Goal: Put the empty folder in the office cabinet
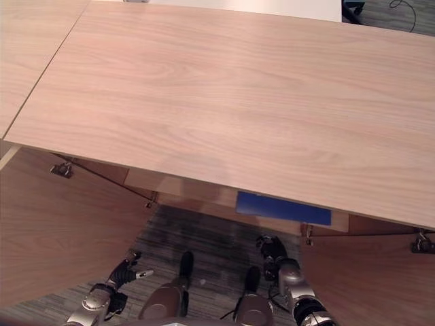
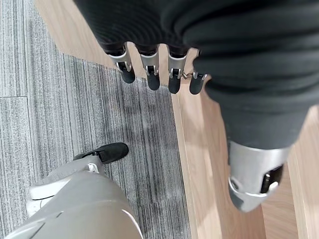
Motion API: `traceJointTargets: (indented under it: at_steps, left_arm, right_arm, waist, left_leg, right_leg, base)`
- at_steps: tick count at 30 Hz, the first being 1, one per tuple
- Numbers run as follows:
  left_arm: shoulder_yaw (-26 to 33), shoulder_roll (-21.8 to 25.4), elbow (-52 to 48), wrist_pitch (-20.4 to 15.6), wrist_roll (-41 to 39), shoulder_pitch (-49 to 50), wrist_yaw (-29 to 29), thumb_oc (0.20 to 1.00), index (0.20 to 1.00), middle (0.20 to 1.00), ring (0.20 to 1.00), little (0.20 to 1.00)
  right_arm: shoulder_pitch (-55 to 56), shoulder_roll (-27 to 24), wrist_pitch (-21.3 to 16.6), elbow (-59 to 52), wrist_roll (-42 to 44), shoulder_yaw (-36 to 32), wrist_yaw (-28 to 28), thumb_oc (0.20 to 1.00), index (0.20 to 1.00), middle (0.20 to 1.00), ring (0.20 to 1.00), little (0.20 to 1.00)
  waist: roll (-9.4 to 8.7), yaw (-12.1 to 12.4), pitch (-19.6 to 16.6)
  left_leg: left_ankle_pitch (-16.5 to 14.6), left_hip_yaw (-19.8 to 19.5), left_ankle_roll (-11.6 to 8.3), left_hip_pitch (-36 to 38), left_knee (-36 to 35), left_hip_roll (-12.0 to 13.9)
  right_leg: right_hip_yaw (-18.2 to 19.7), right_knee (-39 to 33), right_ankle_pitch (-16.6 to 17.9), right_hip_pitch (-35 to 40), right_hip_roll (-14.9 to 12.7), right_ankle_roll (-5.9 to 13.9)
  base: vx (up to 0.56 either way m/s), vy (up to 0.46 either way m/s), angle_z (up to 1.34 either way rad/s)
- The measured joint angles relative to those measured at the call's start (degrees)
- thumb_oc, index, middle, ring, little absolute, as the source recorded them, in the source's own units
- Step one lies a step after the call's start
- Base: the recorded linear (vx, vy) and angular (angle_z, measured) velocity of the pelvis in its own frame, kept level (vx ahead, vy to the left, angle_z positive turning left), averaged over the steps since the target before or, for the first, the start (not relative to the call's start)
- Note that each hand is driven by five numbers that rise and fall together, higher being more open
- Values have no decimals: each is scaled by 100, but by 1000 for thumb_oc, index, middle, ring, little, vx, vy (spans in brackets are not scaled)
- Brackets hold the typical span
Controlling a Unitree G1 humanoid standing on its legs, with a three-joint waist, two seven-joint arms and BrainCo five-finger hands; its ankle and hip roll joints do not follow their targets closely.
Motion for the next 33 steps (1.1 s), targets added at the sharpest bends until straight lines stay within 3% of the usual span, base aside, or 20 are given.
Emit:
traceJointTargets:
  at_steps: [6,15,18,22,33]
  left_arm:
    - [-112,-277,446,11,10,-401,222,1000,1000,1000,1000,1000]
    - [-121,-203,455,43,9,-633,233,1000,1000,1000,1000,1000]
    - [-229,-5,277,43,3,-532,184,1000,1000,1000,1000,1000]
    - [-727,430,-303,-82,-122,117,-22,1000,1000,1000,1000,1000]
    - [-717,434,-273,-64,-188,111,-175,1000,1000,1000,1000,1000]
  right_arm:
    - [-303,192,37,500,-30,-2,-48,200,200,200,200,200]
    - [-1208,-6,36,455,27,-38,-205,200,200,200,200,200]
    - [-2397,-535,117,273,266,-391,-340,200,200,200,200,200]
    - [-3927,-996,-105,1112,531,-656,-598,200,200,200,200,200]
    - [-3226,-875,-76,1165,715,-518,-651,200,200,200,200,200]
  waist:
    - [12,1,137]
    - [131,93,196]
    - [208,345,157]
    - [330,716,84]
    - [321,727,81]
  left_leg:
    - [12,-47,-16,-123,88,-3]
    - [24,-66,-11,-214,135,-7]
    - [26,-113,-7,-203,181,-27]
    - [31,-196,-2,-234,219,-73]
    - [32,-313,-1,-387,336,-108]
  right_leg:
    - [-23,111,-13,-114,-9,-6]
    - [-32,169,-22,-196,-22,-13]
    - [-79,143,-6,-123,-56,-21]
    - [-145,220,-38,-139,-104,-1]
    - [-198,364,-76,-239,-111,-4]
  base:
    - [-11,-9,3]
    - [7,-1,0]
    - [-5,13,7]
    - [-17,1,10]
    - [0,-4,5]
